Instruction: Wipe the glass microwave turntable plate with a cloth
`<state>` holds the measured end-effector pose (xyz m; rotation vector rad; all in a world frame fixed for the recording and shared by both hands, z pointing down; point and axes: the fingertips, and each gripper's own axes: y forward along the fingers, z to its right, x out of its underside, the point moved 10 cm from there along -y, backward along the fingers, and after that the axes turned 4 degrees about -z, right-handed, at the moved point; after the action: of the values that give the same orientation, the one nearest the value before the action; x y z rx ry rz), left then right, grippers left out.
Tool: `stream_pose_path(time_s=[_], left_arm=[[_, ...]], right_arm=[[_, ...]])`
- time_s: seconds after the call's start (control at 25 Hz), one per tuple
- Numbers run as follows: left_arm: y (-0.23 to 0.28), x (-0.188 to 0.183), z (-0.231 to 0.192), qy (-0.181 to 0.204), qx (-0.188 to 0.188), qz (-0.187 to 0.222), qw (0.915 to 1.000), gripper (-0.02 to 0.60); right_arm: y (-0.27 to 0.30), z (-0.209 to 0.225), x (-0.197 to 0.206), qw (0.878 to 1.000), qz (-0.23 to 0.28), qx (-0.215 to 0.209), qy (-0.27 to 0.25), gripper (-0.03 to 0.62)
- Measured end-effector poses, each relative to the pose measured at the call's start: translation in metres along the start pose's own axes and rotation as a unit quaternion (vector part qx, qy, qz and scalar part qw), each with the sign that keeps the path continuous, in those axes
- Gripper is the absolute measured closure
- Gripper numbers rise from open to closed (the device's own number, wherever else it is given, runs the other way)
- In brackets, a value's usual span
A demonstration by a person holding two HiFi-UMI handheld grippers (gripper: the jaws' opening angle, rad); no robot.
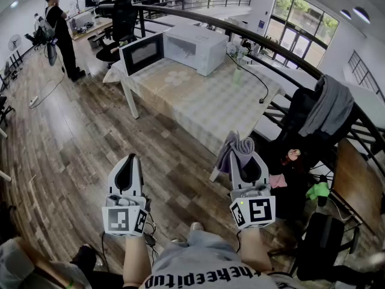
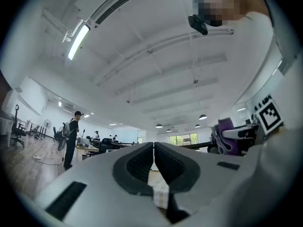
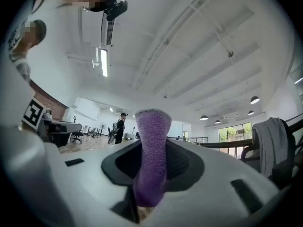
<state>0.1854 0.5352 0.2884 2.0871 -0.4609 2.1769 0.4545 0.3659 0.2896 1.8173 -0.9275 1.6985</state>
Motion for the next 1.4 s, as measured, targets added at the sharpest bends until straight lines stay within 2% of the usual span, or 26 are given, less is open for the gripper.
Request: stream_pose_path(time_s=[0.52, 1.04, 1.24, 1.4], left_arm=[[0.049, 0.007, 0.012, 0.003, 0.0, 0.005, 1.0, 0.571], [0.074, 0.014, 0.041, 0.022, 0.001, 0.008, 0.9997, 0.571], [0.099, 0.022, 0.034, 0.026, 0.007, 0.006, 0.9996, 0.571], [0.129, 0.031, 0.013, 0.018, 0.011, 0.005, 0.9998, 0.571]], right_arm=[[0.036, 0.035, 0.008, 1.0, 0.01, -0.004, 0.0, 0.487], [0.061, 0.074, 0.028, 0.998, 0.01, -0.046, 0.03, 0.487], [0.088, 0.079, 0.034, 0.998, 0.008, -0.049, 0.034, 0.487], [0.119, 0.079, 0.039, 0.999, 0.006, -0.04, 0.032, 0.487]])
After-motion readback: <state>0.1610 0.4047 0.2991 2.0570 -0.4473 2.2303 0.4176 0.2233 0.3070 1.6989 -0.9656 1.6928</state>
